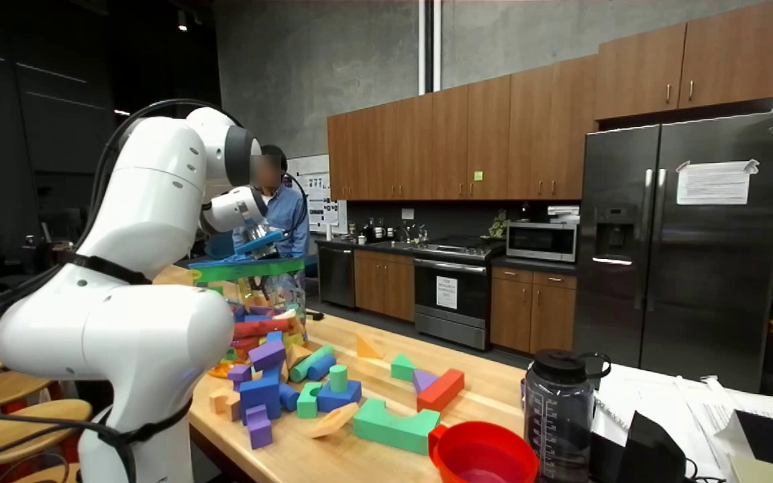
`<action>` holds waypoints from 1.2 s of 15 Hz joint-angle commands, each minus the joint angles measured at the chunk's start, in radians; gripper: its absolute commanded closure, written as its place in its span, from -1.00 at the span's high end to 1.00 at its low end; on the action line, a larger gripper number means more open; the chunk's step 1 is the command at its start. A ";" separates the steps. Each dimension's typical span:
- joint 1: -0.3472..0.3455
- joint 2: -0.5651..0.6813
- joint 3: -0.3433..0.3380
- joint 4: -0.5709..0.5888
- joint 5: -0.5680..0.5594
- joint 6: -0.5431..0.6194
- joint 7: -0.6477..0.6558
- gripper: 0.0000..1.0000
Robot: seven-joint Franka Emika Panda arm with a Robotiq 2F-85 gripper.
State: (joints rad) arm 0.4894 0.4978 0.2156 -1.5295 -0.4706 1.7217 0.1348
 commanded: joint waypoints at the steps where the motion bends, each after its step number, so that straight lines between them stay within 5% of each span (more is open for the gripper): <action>1: 0.018 0.064 0.003 0.110 0.065 -0.113 0.029 1.00; 6: 0.069 0.174 0.017 0.276 0.191 -0.196 0.095 1.00; 11: 0.132 0.258 -0.020 0.375 0.198 -0.304 0.165 1.00; 18: 0.123 0.269 -0.056 0.393 0.185 -0.410 0.243 1.00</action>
State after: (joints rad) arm 0.6172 0.7538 0.1801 -1.1522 -0.2926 1.3696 0.3332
